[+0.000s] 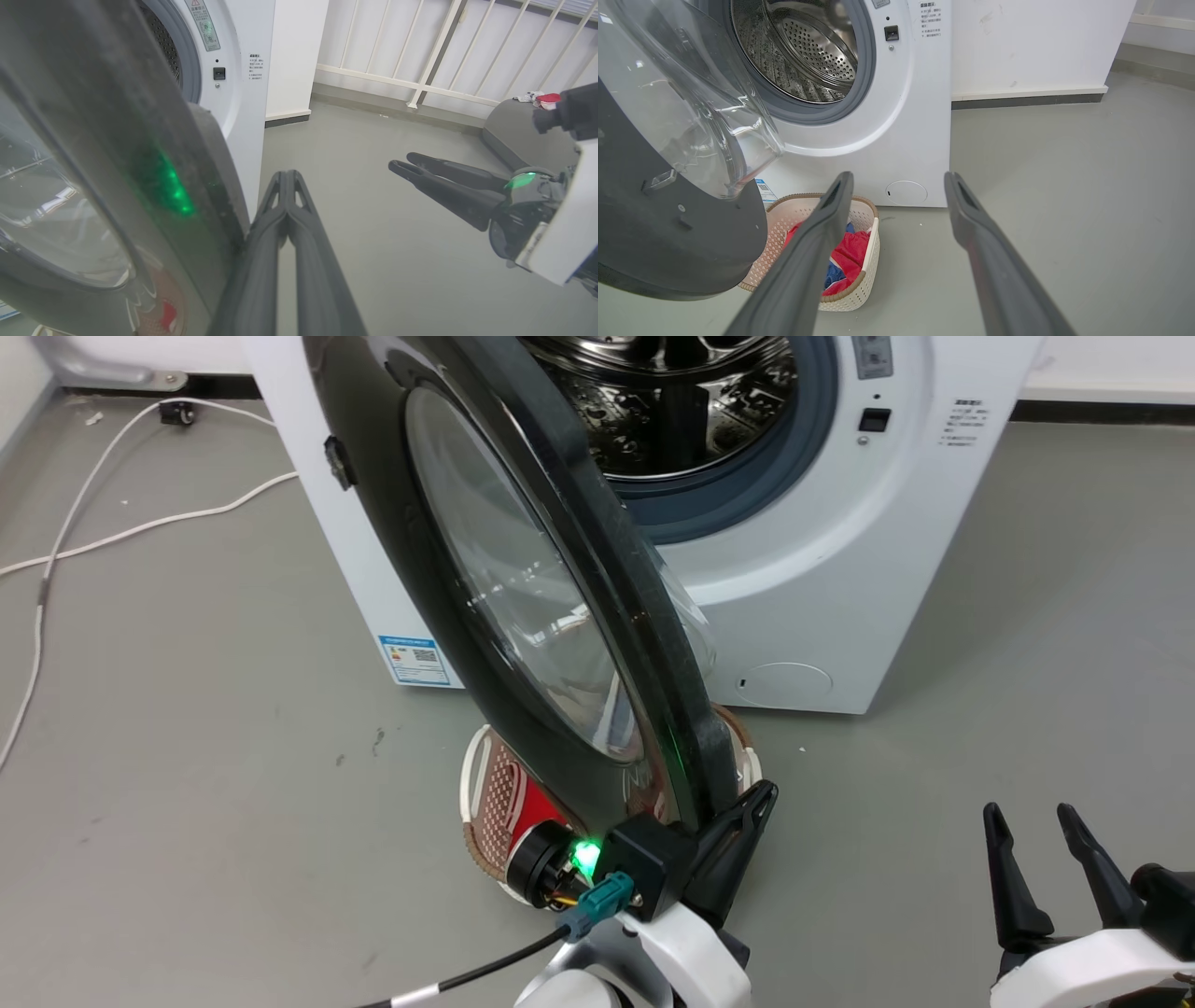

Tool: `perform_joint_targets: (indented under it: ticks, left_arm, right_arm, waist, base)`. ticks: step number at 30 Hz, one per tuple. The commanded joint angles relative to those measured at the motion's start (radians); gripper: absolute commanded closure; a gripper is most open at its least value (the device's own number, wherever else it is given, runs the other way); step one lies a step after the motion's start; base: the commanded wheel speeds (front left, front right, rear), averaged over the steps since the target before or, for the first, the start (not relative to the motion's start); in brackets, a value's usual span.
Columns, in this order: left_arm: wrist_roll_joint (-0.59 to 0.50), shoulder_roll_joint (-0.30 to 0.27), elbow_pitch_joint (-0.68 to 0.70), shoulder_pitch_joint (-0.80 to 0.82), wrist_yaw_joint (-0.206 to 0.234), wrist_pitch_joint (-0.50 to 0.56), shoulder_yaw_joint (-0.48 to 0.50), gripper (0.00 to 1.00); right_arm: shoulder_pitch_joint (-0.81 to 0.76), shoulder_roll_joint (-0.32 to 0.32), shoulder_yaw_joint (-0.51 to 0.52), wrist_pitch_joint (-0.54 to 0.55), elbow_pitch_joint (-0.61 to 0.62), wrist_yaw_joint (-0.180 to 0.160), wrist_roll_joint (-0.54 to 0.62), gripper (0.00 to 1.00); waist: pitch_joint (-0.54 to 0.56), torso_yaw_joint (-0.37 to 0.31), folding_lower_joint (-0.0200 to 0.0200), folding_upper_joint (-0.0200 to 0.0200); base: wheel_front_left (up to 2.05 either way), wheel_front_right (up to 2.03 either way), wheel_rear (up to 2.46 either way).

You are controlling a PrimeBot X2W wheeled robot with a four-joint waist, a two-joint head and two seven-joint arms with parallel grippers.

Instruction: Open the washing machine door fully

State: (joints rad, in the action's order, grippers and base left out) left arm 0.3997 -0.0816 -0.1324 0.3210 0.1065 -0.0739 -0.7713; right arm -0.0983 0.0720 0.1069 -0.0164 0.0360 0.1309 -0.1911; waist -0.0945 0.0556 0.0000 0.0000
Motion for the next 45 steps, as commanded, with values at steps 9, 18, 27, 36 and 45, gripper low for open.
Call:
perform_joint_targets:
  ticks: [9,18,27,36,45]
  left_arm:
    - [0.006,-0.071,0.062,-0.054,0.056,-0.001,0.044,1.00]
    - [0.000,-0.100,0.106,-0.095,0.082,-0.005,0.043,1.00]
    - [0.010,-0.082,0.146,-0.130,0.094,-0.025,0.028,1.00]
    - [0.024,-0.087,0.165,-0.165,0.141,-0.063,0.069,1.00]
    - [0.088,-0.132,0.157,-0.189,0.185,-0.113,0.202,1.00]
  right_arm:
    - [0.005,0.021,0.011,0.018,0.006,0.000,0.002,0.00]
    - [0.000,0.037,0.017,0.040,0.012,0.000,0.005,0.00]
    - [-0.016,0.041,0.020,0.059,0.021,0.000,0.007,0.00]
    - [-0.025,0.037,0.032,0.085,0.041,0.000,0.008,0.00]
    - [-0.017,0.033,0.028,0.103,0.062,0.000,0.009,0.00]
  waist:
    - [0.000,0.102,0.0000,0.0000]
    - [0.001,0.213,0.0000,0.0000]
    - [0.010,0.321,0.0000,0.0000]
    - [0.007,0.440,0.0000,0.0000]
    - [-0.004,0.491,0.0000,0.0000]
  base:
    - [0.00,0.00,0.00]
    - [0.00,0.00,0.00]
    - [0.00,0.00,0.00]
    - [0.00,0.00,0.00]
    - [0.00,0.00,0.00]
